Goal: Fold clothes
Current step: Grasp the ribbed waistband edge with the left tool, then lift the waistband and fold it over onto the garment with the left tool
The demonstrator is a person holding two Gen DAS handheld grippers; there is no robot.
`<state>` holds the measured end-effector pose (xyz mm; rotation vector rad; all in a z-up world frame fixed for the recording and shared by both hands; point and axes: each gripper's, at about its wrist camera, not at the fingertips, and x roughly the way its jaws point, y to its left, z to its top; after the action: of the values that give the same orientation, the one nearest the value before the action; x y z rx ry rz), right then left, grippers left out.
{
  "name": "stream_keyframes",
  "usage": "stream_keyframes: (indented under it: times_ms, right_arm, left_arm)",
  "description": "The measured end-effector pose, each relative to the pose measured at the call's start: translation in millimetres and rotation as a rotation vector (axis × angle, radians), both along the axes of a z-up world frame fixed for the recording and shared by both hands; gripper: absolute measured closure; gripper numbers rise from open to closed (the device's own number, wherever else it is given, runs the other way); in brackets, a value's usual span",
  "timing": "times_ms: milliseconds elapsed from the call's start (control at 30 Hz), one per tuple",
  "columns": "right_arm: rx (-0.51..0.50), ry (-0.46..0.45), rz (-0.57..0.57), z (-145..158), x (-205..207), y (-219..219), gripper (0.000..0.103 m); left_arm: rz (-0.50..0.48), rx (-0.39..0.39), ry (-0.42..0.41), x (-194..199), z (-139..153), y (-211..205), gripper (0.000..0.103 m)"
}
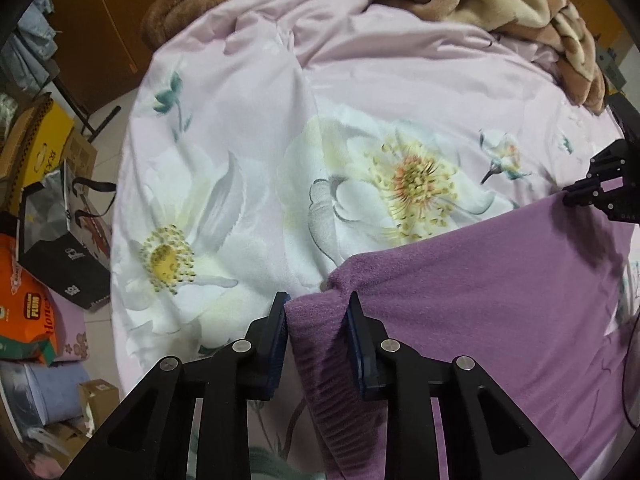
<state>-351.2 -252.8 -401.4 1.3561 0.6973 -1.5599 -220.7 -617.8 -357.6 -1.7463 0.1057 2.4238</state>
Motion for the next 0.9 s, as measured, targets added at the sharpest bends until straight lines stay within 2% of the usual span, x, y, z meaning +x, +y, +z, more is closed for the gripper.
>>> stream_keyframes:
  times_ms: [200, 467, 700, 900]
  right_arm:
    - [-0.056, 0.027, -0.019, 43.5, 18.2, 10.9, 0.099]
    - [-0.114, 0.058, -0.042, 88.9, 66.3, 37.0, 0.099]
    - [-0.127, 0.016, -0.058, 99.8, 136.0, 45.5, 0.099]
    - [-0.111, -0.066, -0.096, 88.1, 196.1, 63.4, 0.099]
  left_arm:
    - [0.003, 0.023, 0.067, 13.5, 19.0, 2.4, 0.076]
    - [0.031, 0.077, 0.127, 62.8, 52.9, -14.9, 0.076]
    - [0.051, 0.105, 0.125, 117.1, 65.4, -11.6, 0.076]
    - [0.052, 0.103, 0.083, 163.0, 55.0, -4.3, 0.076]
